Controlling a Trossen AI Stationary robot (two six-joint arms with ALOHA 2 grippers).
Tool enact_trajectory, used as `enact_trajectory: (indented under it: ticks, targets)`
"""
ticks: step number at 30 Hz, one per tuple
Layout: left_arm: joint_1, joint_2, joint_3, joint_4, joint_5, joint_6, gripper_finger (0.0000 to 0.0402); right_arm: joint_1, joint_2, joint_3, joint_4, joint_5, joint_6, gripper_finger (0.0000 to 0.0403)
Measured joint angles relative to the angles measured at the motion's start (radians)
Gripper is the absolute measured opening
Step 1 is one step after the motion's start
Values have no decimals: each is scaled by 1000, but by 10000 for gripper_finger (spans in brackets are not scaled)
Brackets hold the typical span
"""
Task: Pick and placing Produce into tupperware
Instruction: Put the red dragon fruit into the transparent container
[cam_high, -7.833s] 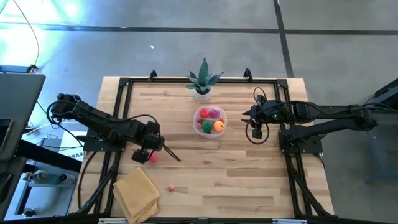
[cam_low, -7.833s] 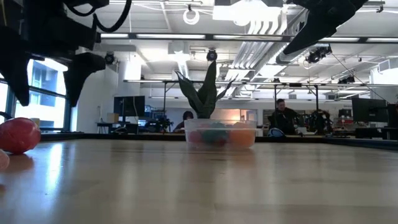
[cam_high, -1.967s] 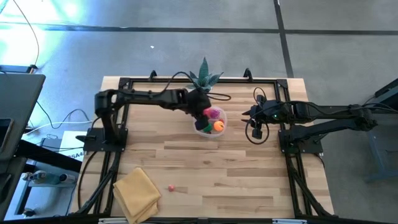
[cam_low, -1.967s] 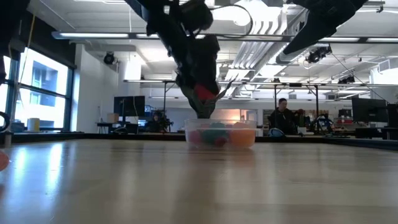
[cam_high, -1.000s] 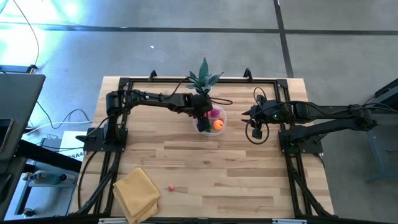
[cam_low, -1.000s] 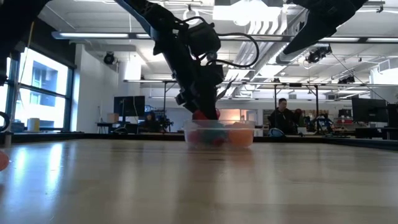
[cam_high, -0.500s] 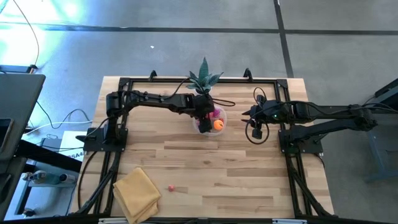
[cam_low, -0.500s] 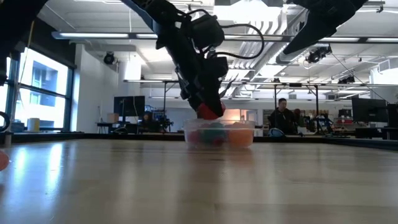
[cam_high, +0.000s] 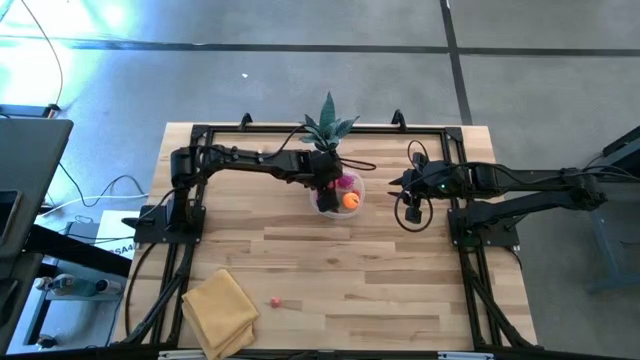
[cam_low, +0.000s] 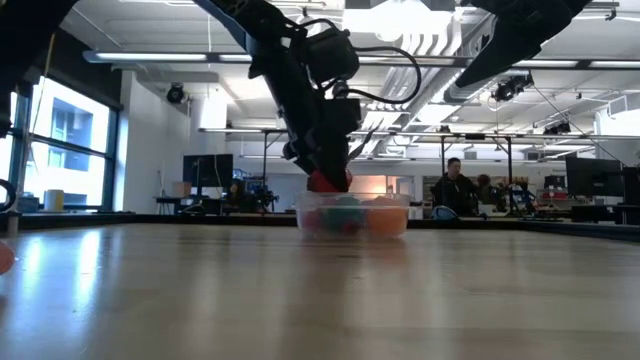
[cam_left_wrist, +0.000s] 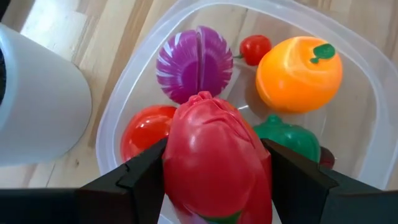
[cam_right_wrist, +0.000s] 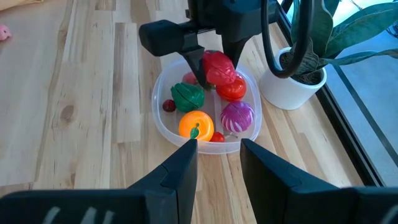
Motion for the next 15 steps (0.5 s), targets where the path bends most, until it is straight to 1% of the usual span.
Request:
enact_trajectory:
  ticks: [4,6,15]
  targets:
    - [0,0,0,-16,10,0,231,0,0,0,0,0,0,113]
    - [0,0,0,-21,10,0,239,0,0,0,0,0,0,113]
    - [0,0,0,-20,-3,1,329,0,0,0,0,0,0,113]
